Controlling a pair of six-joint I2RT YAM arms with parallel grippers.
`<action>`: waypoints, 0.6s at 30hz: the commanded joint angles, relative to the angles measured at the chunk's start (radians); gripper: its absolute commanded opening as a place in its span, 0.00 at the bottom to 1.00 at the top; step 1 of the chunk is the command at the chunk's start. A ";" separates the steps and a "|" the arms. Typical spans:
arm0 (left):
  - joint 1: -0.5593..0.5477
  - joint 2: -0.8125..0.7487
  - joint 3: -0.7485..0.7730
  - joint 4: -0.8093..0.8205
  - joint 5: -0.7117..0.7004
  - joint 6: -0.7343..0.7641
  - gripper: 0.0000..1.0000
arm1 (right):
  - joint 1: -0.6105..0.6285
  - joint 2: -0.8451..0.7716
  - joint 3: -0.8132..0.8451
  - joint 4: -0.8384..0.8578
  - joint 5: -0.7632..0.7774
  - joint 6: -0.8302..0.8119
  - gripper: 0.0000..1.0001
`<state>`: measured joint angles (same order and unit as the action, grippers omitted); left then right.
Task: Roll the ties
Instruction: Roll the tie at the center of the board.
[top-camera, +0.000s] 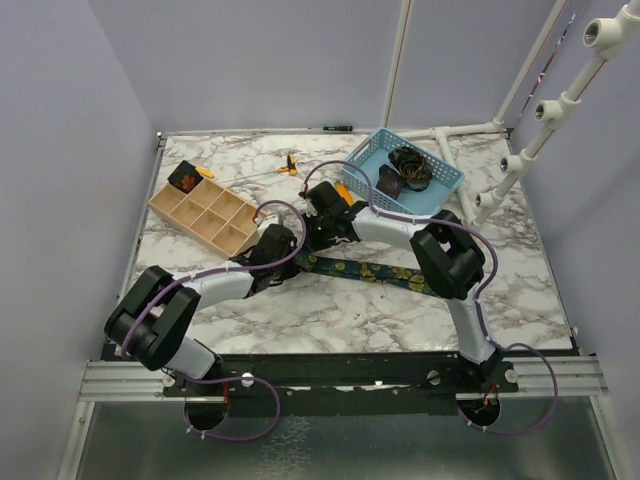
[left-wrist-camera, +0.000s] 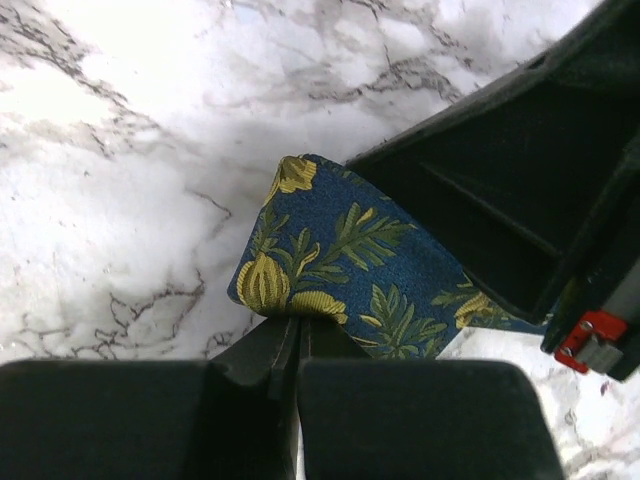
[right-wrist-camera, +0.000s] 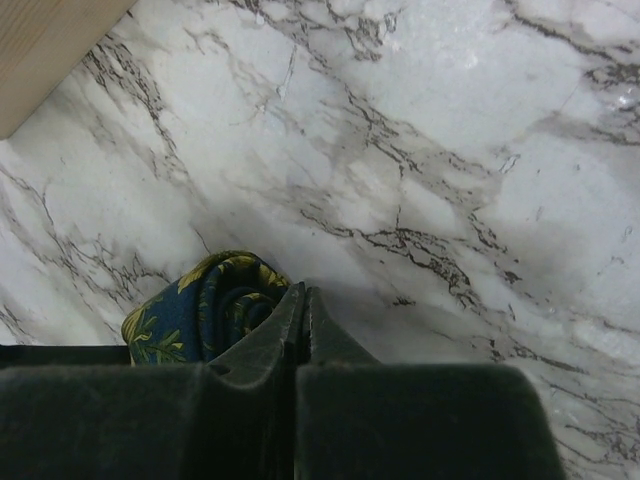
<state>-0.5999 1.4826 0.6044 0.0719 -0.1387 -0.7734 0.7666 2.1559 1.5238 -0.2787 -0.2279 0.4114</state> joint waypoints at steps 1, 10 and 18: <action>-0.012 -0.089 -0.011 -0.053 0.044 0.054 0.00 | 0.008 -0.058 -0.021 -0.087 0.062 0.042 0.01; -0.011 -0.326 -0.028 -0.306 -0.007 0.121 0.04 | -0.073 -0.183 0.014 -0.126 0.248 0.132 0.12; 0.016 -0.453 0.067 -0.415 -0.094 0.201 0.24 | -0.073 -0.409 -0.247 0.083 0.023 0.205 0.30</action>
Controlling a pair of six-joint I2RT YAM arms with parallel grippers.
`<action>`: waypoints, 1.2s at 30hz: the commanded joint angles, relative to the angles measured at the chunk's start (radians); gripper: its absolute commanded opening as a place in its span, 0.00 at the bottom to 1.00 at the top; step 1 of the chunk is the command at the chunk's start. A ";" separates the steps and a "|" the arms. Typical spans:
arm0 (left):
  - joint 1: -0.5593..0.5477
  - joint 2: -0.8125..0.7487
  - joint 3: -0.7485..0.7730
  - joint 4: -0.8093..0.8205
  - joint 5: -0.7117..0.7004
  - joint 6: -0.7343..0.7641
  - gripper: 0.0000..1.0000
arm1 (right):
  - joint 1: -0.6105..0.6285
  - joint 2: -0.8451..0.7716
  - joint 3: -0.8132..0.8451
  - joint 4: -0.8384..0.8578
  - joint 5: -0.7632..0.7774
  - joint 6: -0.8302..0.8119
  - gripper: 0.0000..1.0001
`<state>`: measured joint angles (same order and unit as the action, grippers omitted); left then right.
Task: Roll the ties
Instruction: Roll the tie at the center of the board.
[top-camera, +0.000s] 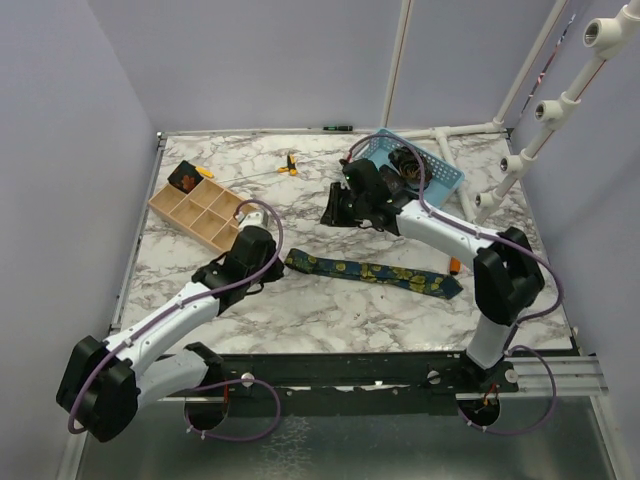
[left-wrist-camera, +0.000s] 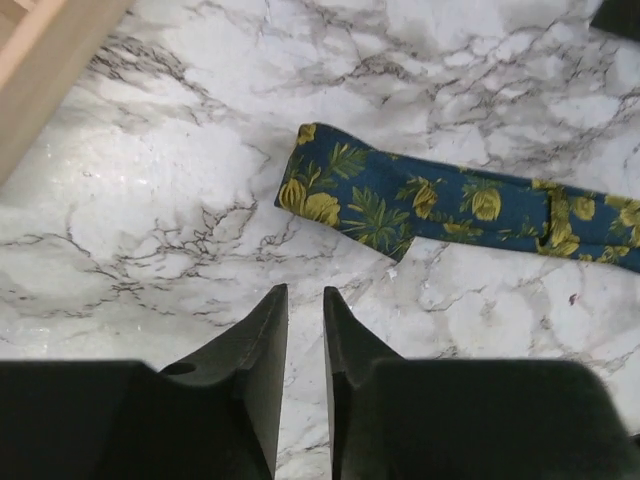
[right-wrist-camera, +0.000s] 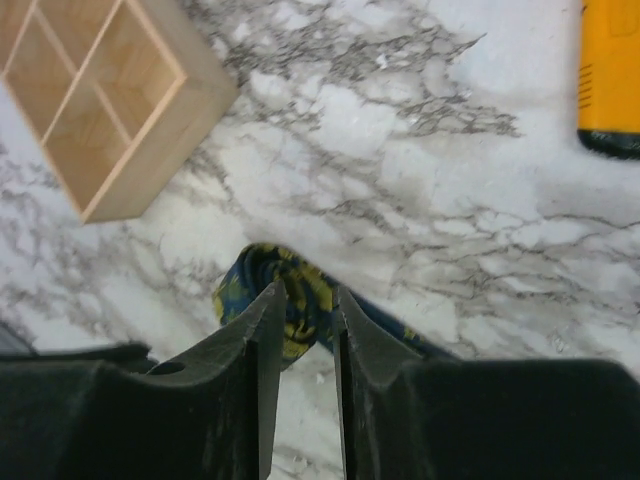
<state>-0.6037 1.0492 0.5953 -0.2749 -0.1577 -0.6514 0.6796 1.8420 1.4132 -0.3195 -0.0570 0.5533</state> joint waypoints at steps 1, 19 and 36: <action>0.039 -0.007 0.103 -0.064 -0.052 0.101 0.31 | 0.016 -0.115 -0.194 0.166 -0.194 0.086 0.32; 0.324 0.391 0.202 0.197 0.603 0.227 0.78 | 0.106 -0.045 -0.318 0.260 -0.130 0.186 0.49; 0.335 0.490 0.155 0.268 0.706 0.237 0.86 | 0.074 0.035 -0.361 0.311 -0.135 0.190 0.44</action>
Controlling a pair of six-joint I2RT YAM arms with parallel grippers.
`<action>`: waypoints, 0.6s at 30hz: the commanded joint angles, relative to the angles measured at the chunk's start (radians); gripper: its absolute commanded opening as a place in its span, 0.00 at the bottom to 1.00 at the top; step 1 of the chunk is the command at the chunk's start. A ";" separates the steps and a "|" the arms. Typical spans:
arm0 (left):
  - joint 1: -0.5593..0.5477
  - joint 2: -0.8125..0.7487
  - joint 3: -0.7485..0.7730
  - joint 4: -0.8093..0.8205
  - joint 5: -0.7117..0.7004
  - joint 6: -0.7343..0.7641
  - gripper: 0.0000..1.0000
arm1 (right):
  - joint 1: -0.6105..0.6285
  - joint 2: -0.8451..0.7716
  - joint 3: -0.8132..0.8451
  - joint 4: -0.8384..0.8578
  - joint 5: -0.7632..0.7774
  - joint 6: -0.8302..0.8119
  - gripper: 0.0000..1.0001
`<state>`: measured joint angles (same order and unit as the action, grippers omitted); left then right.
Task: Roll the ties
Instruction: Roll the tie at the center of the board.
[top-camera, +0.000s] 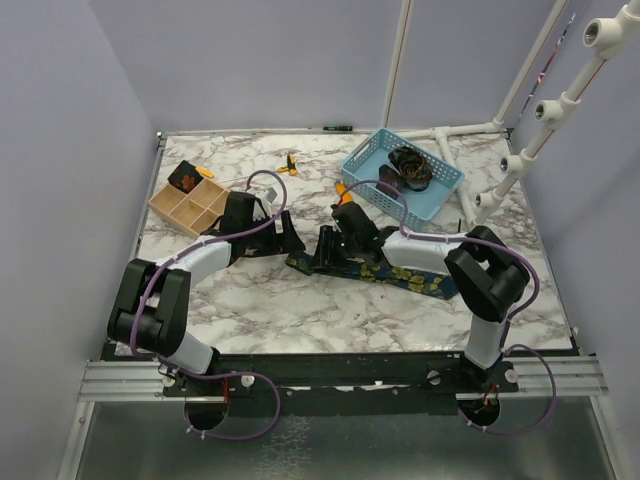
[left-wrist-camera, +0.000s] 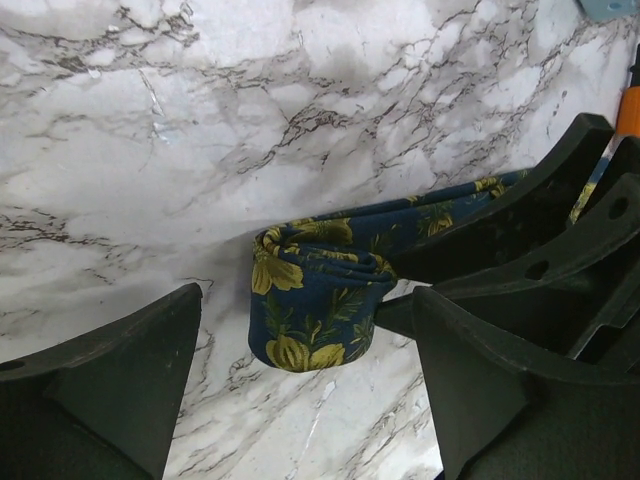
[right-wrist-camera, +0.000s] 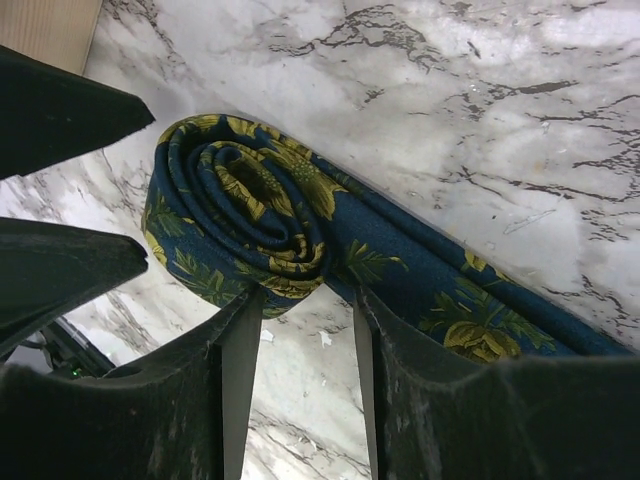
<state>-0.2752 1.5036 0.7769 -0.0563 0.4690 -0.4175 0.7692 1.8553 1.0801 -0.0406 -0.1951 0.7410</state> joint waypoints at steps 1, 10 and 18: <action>0.006 0.044 -0.031 0.053 0.097 -0.001 0.86 | -0.021 0.024 -0.038 0.032 -0.003 0.001 0.44; 0.007 0.143 -0.016 0.140 0.216 -0.025 0.82 | -0.037 0.036 -0.056 0.100 -0.059 -0.030 0.39; 0.004 0.197 -0.026 0.220 0.305 -0.060 0.71 | -0.039 0.045 -0.057 0.109 -0.076 -0.049 0.38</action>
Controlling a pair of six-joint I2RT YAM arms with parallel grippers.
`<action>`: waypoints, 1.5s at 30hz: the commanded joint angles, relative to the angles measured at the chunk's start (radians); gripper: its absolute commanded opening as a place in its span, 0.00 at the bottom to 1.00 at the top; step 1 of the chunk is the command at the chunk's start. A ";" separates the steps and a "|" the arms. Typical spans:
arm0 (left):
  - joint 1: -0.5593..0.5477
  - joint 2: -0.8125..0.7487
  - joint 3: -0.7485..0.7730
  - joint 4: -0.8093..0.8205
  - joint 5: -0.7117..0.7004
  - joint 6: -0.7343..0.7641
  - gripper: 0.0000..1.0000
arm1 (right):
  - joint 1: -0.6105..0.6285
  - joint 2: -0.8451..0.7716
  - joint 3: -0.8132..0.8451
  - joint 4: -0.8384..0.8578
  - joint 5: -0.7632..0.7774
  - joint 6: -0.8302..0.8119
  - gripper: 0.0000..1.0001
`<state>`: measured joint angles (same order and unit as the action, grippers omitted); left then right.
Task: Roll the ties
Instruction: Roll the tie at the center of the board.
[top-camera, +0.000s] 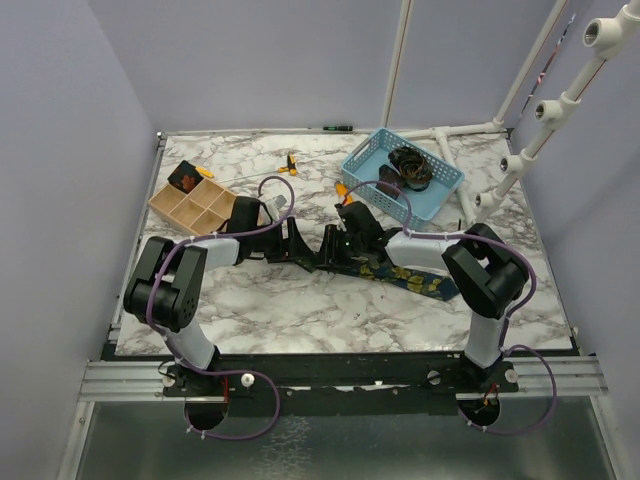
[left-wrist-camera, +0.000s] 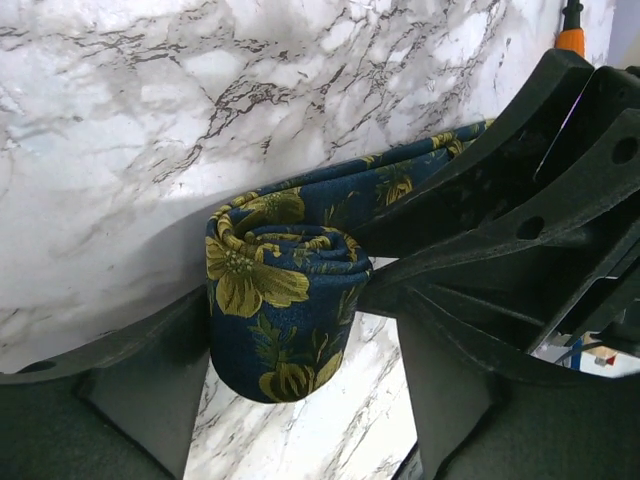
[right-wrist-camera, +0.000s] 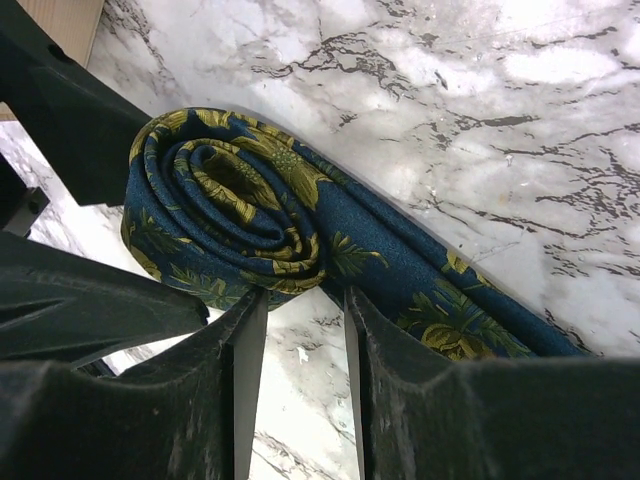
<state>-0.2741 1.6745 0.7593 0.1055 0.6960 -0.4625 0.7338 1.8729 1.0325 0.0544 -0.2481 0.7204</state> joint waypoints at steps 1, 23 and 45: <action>0.004 0.027 -0.017 0.074 0.084 -0.025 0.68 | -0.005 0.028 -0.007 0.015 -0.024 -0.029 0.38; -0.040 -0.129 -0.249 0.328 -0.166 -0.295 0.02 | -0.079 -0.184 -0.045 -0.151 0.302 -0.059 0.40; -0.071 -0.316 -0.488 0.614 -0.374 -0.628 0.00 | -0.089 -0.185 -0.306 -0.118 0.253 -0.113 0.23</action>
<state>-0.3428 1.3800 0.2935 0.6628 0.3660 -1.0515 0.6312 1.6722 0.8078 0.0219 0.0212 0.6270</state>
